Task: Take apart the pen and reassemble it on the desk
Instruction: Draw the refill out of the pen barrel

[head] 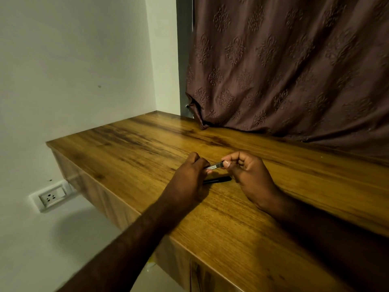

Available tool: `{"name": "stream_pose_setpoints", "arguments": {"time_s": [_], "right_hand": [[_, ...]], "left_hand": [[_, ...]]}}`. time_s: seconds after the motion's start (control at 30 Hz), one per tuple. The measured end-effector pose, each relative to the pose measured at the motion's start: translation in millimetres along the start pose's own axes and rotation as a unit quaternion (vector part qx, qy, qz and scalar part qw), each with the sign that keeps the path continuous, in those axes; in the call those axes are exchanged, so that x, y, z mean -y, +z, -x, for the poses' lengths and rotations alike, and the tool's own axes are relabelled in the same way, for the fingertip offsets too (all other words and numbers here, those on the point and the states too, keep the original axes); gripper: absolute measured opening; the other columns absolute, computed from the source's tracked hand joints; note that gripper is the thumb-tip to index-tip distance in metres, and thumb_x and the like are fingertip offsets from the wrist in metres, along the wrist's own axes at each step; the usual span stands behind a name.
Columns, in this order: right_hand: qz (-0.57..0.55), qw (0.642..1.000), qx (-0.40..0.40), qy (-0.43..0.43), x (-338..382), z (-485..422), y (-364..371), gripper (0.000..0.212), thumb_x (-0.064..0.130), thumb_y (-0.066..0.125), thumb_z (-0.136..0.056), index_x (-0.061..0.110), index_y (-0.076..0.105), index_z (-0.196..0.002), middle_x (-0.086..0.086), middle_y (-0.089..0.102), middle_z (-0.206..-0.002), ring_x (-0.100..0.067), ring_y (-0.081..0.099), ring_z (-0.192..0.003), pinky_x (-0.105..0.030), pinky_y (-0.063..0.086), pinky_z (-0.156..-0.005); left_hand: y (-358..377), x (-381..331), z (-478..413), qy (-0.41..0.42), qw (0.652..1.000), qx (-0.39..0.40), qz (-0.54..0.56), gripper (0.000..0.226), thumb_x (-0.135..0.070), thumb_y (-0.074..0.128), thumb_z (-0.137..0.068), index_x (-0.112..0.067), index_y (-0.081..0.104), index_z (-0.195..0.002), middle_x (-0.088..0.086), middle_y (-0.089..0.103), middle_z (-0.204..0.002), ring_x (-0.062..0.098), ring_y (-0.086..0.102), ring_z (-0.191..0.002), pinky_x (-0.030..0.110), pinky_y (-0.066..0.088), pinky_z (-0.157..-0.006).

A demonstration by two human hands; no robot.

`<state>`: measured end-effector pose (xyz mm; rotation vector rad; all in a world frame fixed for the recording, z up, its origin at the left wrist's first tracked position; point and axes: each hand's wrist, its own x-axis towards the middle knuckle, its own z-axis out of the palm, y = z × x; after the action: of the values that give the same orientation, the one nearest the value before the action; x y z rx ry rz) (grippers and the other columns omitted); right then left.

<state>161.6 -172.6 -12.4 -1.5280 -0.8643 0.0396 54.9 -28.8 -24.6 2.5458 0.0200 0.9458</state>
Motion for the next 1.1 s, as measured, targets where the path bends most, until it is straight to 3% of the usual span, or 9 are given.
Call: {"name": "stream_pose_setpoints", "arguments": {"time_s": [0.17, 0.3, 0.4, 0.63, 0.73, 0.9, 1.1], "right_hand": [[0.018, 0.999, -0.032, 0.006, -5.3, -4.3, -14.0, 0.018, 0.010, 0.061, -0.090, 0.026, 0.067, -0.085, 0.003, 0.072, -0.084, 0.003, 0.060, -0.066, -0.015, 0.042, -0.057], [0.041, 0.998, -0.039, 0.019, -9.7, -7.9, -23.0, 0.013, 0.009, 0.064, -0.086, 0.021, 0.069, -0.081, 0.010, 0.066, -0.069, 0.003, 0.055, -0.057, -0.014, 0.042, -0.052], [0.122, 0.993, -0.001, 0.011, -10.6, -7.8, -34.8, 0.014, 0.006, 0.066, -0.083, 0.018, 0.068, -0.075, 0.013, 0.064, -0.060, 0.004, 0.053, -0.051, -0.010, 0.039, -0.048], [0.366, 0.928, 0.062, -0.041, -14.0, -7.4, -61.9, 0.016, 0.016, 0.070, -0.073, 0.023, 0.060, -0.063, 0.014, 0.059, -0.053, -0.002, 0.052, -0.050, -0.016, 0.038, -0.046], [0.431, 0.901, 0.047, -0.035, -17.8, -10.7, -68.7, 0.010, 0.018, 0.065, -0.076, 0.021, 0.059, -0.069, 0.006, 0.062, -0.064, -0.007, 0.058, -0.063, -0.031, 0.049, -0.058], [0.434, 0.899, 0.042, -0.049, -25.3, -11.9, -69.6, 0.010, 0.014, 0.063, -0.077, 0.021, 0.062, -0.071, 0.005, 0.064, -0.077, -0.014, 0.059, -0.075, -0.032, 0.049, -0.068], [0.389, 0.921, -0.005, -0.031, -26.3, -8.2, -67.8, 0.016, 0.015, 0.064, -0.080, 0.027, 0.062, -0.068, 0.011, 0.063, -0.072, -0.004, 0.058, -0.070, -0.018, 0.043, -0.061]], "left_hand": [[-1.8, 1.0, -0.8, -0.039, 0.999, -0.005, 0.010, 0.025, -0.019, 0.071, -0.081, -0.019, 0.058, -0.103, -0.012, 0.043, -0.098, -0.003, 0.049, -0.078, 0.000, 0.039, -0.061], [-4.1, 0.2, -1.3, -0.043, 0.999, -0.027, 0.013, 0.020, -0.017, 0.069, -0.082, -0.021, 0.058, -0.099, -0.013, 0.044, -0.096, -0.003, 0.049, -0.079, 0.002, 0.036, -0.061], [-7.2, 1.6, -0.6, -0.051, 0.997, -0.048, 0.014, 0.015, -0.020, 0.065, -0.086, -0.024, 0.057, -0.098, -0.012, 0.047, -0.096, -0.001, 0.050, -0.080, 0.004, 0.036, -0.059], [-4.4, 5.1, -2.0, -0.056, 0.997, -0.058, 0.018, 0.018, -0.027, 0.052, -0.094, -0.029, 0.057, -0.111, -0.013, 0.049, -0.103, 0.000, 0.050, -0.086, 0.006, 0.038, -0.065], [-3.8, 7.9, -3.3, -0.058, 0.996, -0.061, 0.024, 0.017, -0.025, 0.053, -0.094, -0.027, 0.058, -0.110, -0.011, 0.050, -0.102, 0.001, 0.051, -0.085, 0.010, 0.039, -0.068], [-4.0, 9.2, -3.6, -0.070, 0.995, -0.067, 0.028, 0.017, -0.026, 0.053, -0.095, -0.027, 0.058, -0.111, -0.014, 0.049, -0.101, -0.005, 0.050, -0.086, 0.002, 0.039, -0.064], [-3.6, 8.5, -1.7, -0.059, 0.996, -0.061, 0.021, 0.017, -0.026, 0.056, -0.094, -0.030, 0.058, -0.110, -0.015, 0.048, -0.101, -0.004, 0.050, -0.085, 0.004, 0.039, -0.061]]}}
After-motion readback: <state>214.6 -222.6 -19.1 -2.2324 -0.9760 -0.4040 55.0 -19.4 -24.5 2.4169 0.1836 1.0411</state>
